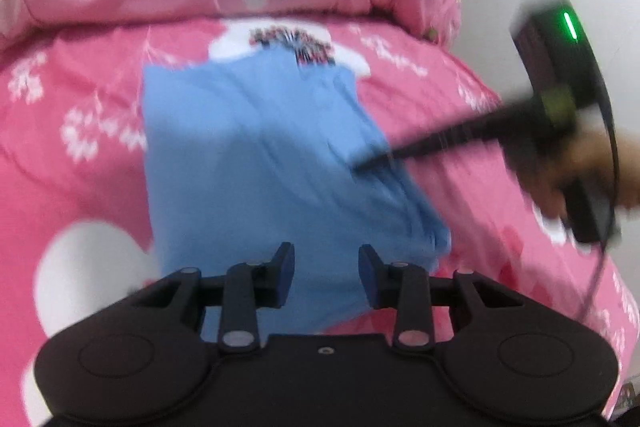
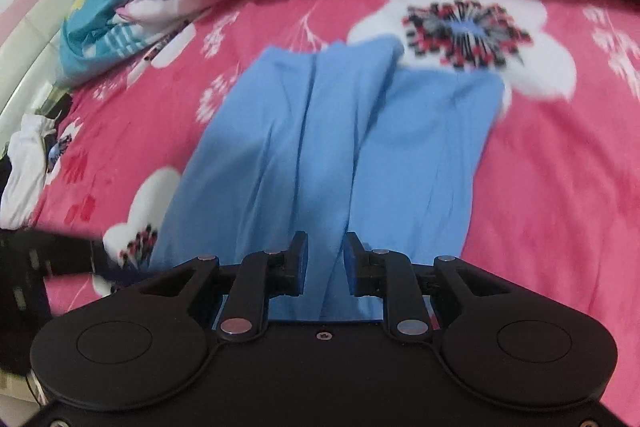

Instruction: Fold clothes

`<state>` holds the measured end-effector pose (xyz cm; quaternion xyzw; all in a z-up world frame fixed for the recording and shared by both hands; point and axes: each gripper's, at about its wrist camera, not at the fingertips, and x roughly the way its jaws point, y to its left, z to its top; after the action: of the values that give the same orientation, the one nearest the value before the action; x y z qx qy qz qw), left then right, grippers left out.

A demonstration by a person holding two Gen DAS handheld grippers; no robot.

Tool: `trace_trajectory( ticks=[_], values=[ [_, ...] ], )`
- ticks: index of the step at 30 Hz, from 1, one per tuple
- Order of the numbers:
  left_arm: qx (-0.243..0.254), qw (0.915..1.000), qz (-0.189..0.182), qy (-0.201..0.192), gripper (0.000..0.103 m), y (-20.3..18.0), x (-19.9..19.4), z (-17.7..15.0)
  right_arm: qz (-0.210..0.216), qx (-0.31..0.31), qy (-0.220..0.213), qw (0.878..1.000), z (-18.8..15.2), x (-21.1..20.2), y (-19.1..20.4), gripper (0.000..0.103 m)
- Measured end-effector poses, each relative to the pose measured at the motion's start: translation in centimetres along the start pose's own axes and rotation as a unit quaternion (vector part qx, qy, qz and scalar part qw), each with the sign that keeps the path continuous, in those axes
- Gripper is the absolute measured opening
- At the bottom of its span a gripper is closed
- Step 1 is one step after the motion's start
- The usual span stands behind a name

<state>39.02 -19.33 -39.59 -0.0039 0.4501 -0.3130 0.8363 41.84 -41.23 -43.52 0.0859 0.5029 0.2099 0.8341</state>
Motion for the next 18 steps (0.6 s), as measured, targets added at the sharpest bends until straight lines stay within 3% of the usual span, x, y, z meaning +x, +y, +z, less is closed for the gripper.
trace_trajectory(
  ticks=[7,10,12,18],
  values=[
    [0.007,0.9998,0.018,0.007,0.033,0.5,2.7,4.1,0.005,0.012,0.001,1.0,-3.7,0.3,0.2,0.02],
    [0.005,0.9995,0.028,0.012,0.033,0.7,4.4,6.2,-0.003,-0.025,-0.016,1.0,-4.4,-0.5,0.9,0.008],
    [0.008,0.9994,0.031,0.014,0.033,0.8,5.2,7.3,-0.021,-0.033,-0.032,0.999,-4.9,-1.3,0.9,0.007],
    [0.007,0.999,0.043,0.005,0.033,1.1,7.6,11.3,-0.021,0.012,-0.062,0.998,-5.5,-2.8,-0.5,0.008]
  ],
)
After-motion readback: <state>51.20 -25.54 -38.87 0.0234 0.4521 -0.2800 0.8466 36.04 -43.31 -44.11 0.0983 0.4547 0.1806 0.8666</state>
